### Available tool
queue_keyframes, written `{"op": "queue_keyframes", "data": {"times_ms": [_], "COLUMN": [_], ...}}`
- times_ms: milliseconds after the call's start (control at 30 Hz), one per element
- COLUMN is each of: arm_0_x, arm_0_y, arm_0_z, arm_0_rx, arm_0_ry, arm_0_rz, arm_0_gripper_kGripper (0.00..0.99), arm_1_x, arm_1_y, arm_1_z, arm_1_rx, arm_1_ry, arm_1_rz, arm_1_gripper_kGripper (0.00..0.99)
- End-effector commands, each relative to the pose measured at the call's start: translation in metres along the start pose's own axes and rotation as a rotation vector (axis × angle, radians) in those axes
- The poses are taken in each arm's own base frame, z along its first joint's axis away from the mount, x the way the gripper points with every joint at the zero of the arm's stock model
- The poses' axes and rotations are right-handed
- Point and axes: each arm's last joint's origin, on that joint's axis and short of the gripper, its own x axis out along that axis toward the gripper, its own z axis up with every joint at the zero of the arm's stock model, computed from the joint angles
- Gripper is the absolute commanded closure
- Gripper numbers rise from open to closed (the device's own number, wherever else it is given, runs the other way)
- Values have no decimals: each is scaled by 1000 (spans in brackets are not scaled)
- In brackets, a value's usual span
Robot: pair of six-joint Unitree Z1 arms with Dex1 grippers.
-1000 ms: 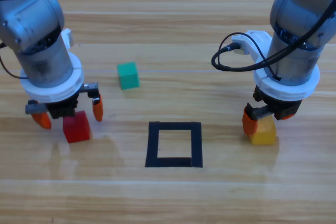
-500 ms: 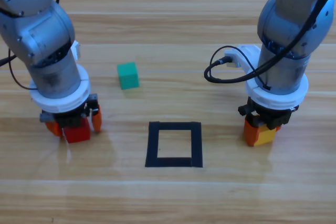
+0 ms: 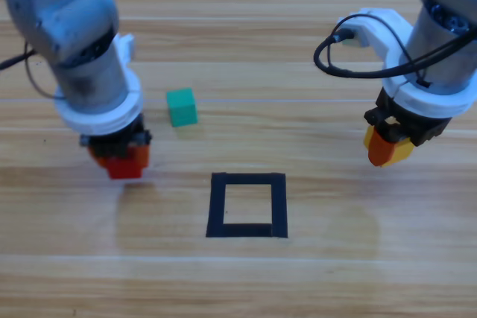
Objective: Stack the blocks in the rectangular block: red at the bottom, yellow in the middle, green on top
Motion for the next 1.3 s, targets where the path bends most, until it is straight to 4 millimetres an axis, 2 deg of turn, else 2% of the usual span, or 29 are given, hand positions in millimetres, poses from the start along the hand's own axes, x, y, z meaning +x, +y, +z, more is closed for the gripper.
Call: {"op": "queue_keyframes", "data": {"times_ms": [33,233,333,533,833,1000,1300], "arm_0_x": [-6,12,18,22,25,37,40], "arm_0_y": [-63,-111,-128,-153,-166,-162,-157], "arm_0_z": [-35,-66,-75,-77,-71,-62,-50], "arm_0_rx": [170,216,216,206,209,186,161], "arm_0_ry": [25,68,79,81,91,115,112], "arm_0_rz": [-1,2,-2,-14,-21,-5,-7], "arm_0_gripper_kGripper": [990,990,990,990,990,990,990], "arm_1_x": [0,-21,-19,-15,-11,-9,-9], "arm_1_y": [-17,-35,-38,-38,-37,-37,-37], "arm_1_z": [-12,-19,-19,-19,-19,-20,-20], "arm_1_rx": [24,87,97,95,91,84,78], "arm_1_ry": [35,-33,-41,-37,-38,-35,-36], "arm_1_rz": [-7,46,44,39,39,43,44], "arm_1_gripper_kGripper": [990,990,990,990,990,990,990]}}
